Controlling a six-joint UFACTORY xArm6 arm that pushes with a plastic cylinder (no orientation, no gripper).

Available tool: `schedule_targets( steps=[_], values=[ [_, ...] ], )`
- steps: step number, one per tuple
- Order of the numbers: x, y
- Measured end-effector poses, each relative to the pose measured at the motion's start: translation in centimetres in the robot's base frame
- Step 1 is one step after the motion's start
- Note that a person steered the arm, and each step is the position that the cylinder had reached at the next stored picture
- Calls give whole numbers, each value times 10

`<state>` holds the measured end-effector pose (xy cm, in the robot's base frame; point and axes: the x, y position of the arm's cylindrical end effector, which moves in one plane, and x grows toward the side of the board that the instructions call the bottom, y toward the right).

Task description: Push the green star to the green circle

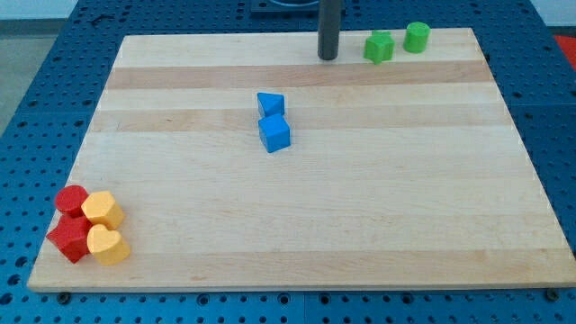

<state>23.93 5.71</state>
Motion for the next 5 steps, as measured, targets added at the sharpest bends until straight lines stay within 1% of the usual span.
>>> schedule_targets(
  steps=[2, 3, 4, 5],
  values=[
    [-3, 44],
    [-2, 44],
    [12, 22],
    [25, 20]
  ],
)
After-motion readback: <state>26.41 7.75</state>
